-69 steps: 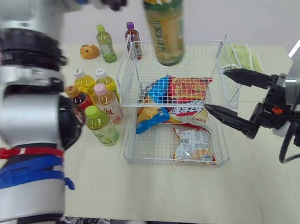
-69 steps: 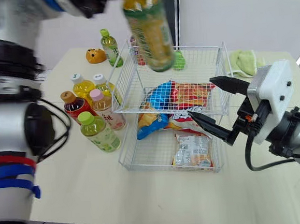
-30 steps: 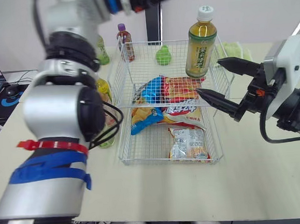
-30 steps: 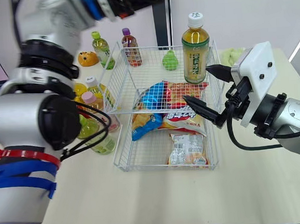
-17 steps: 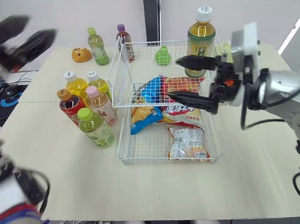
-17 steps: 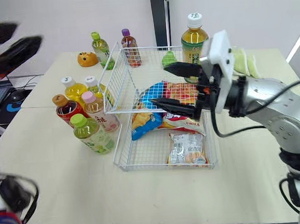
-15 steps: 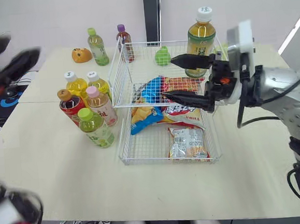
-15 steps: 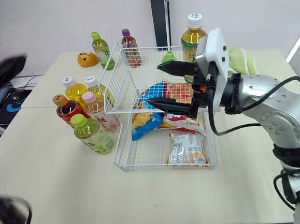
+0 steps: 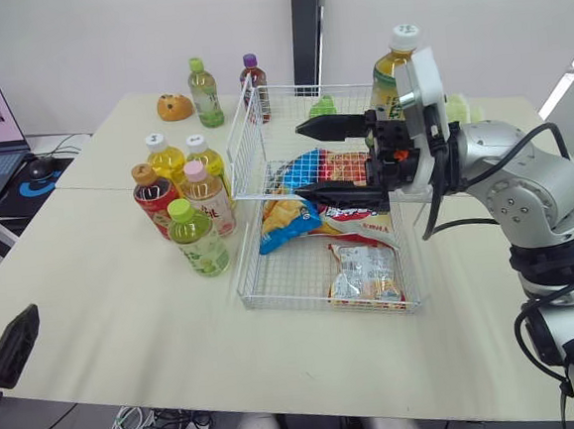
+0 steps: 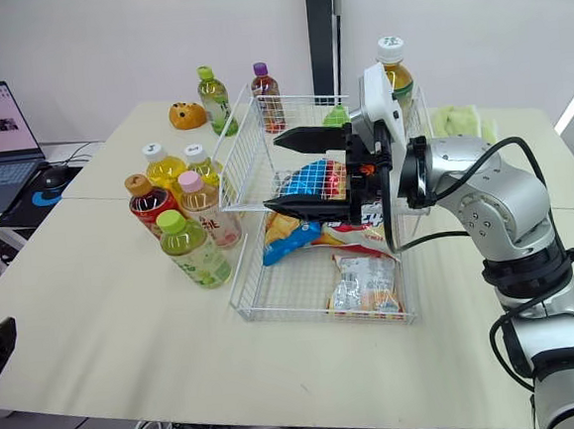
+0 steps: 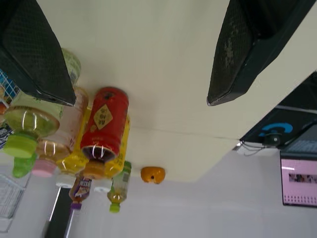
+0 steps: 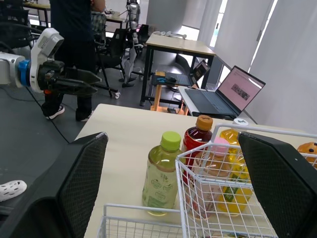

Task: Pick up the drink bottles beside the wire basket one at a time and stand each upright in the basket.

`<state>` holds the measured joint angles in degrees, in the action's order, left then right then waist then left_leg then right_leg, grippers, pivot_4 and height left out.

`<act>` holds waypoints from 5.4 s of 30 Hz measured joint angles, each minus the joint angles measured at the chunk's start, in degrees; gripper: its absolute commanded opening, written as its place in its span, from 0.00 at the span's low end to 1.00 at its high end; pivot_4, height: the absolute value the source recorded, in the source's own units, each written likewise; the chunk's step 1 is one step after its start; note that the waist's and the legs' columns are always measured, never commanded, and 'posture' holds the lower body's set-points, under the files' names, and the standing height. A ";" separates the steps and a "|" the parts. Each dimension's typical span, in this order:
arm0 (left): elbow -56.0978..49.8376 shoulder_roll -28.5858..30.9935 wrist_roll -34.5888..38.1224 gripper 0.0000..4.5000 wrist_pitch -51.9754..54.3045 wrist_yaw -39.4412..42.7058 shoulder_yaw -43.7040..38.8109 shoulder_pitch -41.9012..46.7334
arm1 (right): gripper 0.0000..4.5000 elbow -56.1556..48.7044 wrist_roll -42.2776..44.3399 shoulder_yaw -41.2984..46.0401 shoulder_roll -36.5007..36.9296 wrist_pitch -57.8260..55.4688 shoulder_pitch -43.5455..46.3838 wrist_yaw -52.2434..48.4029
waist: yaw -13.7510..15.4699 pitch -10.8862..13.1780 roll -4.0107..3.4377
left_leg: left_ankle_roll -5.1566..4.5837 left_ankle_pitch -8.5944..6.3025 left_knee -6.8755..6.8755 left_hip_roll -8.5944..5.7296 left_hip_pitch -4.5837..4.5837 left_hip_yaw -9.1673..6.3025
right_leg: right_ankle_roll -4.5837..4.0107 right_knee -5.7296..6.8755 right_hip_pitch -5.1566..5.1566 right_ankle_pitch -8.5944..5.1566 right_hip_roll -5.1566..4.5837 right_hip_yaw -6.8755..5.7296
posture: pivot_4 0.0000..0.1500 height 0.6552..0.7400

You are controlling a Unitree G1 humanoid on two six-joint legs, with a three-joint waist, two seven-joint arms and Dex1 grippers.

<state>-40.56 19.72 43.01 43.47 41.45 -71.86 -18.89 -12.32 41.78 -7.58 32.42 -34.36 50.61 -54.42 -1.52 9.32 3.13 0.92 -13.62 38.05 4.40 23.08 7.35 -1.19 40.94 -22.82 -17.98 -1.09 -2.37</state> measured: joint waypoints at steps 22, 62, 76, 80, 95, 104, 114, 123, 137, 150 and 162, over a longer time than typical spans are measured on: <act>43.89 17.85 -18.28 0.97 -18.52 -9.32 46.25 41.58 | 1.00 -17.04 3.26 10.37 5.46 -10.80 -7.50 11.17 | -0.31 0.03 -0.10 | 0.02 -0.08 -0.32 0.08 -0.17 0.19 | 0.03 -0.59 0.32 -0.01 0.02 -0.04 | 1.00 1.00; 50.77 48.95 2.26 0.30 3.35 17.89 51.68 81.98 | 1.00 -12.46 -0.32 8.09 2.89 -7.62 -5.46 13.33 | 0.39 0.24 0.09 | 0.37 0.15 -0.92 -0.10 0.74 0.36 | 0.17 -1.03 -0.75 -0.08 0.01 0.07 | 1.00 1.00; 76.09 23.00 -8.47 0.30 -2.10 35.29 73.09 110.10 | 1.00 -21.49 -0.65 13.54 5.05 -11.83 -11.73 21.52 | 0.89 0.50 -0.33 | 0.31 0.12 -0.35 -0.01 0.96 0.32 | 0.17 -0.77 -0.84 -0.08 0.07 0.08 | 1.00 1.00; 87.31 14.85 -14.32 0.30 -9.42 36.34 74.69 111.85 | 1.00 -27.12 1.73 16.94 6.33 -15.58 -14.67 26.10 | 0.66 0.59 -0.47 | 0.31 0.12 -0.24 -0.02 0.99 0.34 | 0.18 -0.59 -0.92 -0.09 0.07 0.14 | 1.00 1.00; 108.19 0.76 -26.39 0.38 -30.59 31.89 73.27 115.19 | 1.00 -35.34 10.20 22.76 10.19 -22.22 -18.41 37.83 | -0.22 0.60 -0.48 | 0.31 0.12 -0.17 -0.06 1.28 0.41 | 0.20 -0.30 -1.33 -0.10 0.08 0.27 | 1.00 1.00; 108.79 0.42 -27.67 1.00 -32.94 32.88 69.12 118.04 | 1.00 -35.88 13.57 23.25 11.45 -22.27 -18.60 40.41 | -0.21 0.60 -0.49 | 0.31 0.12 -0.06 -0.08 1.28 0.39 | 0.23 -0.16 -1.31 -0.11 0.07 0.27 | 1.00 1.00; 96.78 14.98 -27.19 1.00 -27.03 30.21 63.91 108.47 | 1.00 -29.68 13.49 17.21 11.21 -18.56 -15.17 31.78 | -1.55 0.57 -0.56 | 0.35 0.15 -0.06 0.00 1.02 0.47 | 0.22 0.09 -1.30 -0.11 0.14 0.46 | 1.00 1.00; 48.80 30.53 -20.33 1.00 -7.62 14.71 38.46 59.01 | 1.00 -15.34 8.19 6.94 6.20 -9.97 -6.08 15.08 | -1.74 0.54 -0.50 | 0.37 0.16 -0.01 0.09 1.00 0.41 | 0.19 0.13 -1.25 -0.10 0.09 0.42 | 1.00 1.00; 2.16 -1.16 0.24 1.00 -0.13 0.00 -0.01 -1.67 | 1.00 -1.08 -0.26 0.10 -2.45 -1.76 0.87 -0.17 | 0.53 0.08 0.09 | -0.05 -0.08 -0.04 -0.06 -0.41 -0.08 | 0.10 -0.19 0.51 -0.07 -0.07 0.01 | 1.00 1.00; 27.22 22.07 -6.14 1.00 -6.53 -9.86 30.66 29.58 | 1.00 -8.01 -2.29 3.40 -0.44 -4.40 -2.26 5.45 | 0.20 0.01 0.02 | -0.01 -0.08 -0.18 -0.04 -0.25 -0.19 | -0.05 -0.30 0.46 -0.04 0.01 -0.16 | 1.00 1.00; 73.47 19.34 -24.90 1.00 -29.09 -6.51 55.87 63.93 | 1.00 -19.23 -0.44 8.99 2.98 -12.31 -7.46 16.31 | -0.24 0.04 -0.01 | 0.21 0.01 -0.34 0.06 0.00 0.19 | -0.01 -0.57 0.07 -0.05 0.03 -0.05 | 1.00 1.00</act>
<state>32.91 39.06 18.12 14.38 34.94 -15.99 45.04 -31.55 41.35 1.41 35.40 -46.67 43.15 -38.12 -1.76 9.36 3.11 1.13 -13.61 37.71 4.47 23.08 7.54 -1.20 40.36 -22.75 -18.02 -1.06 -2.42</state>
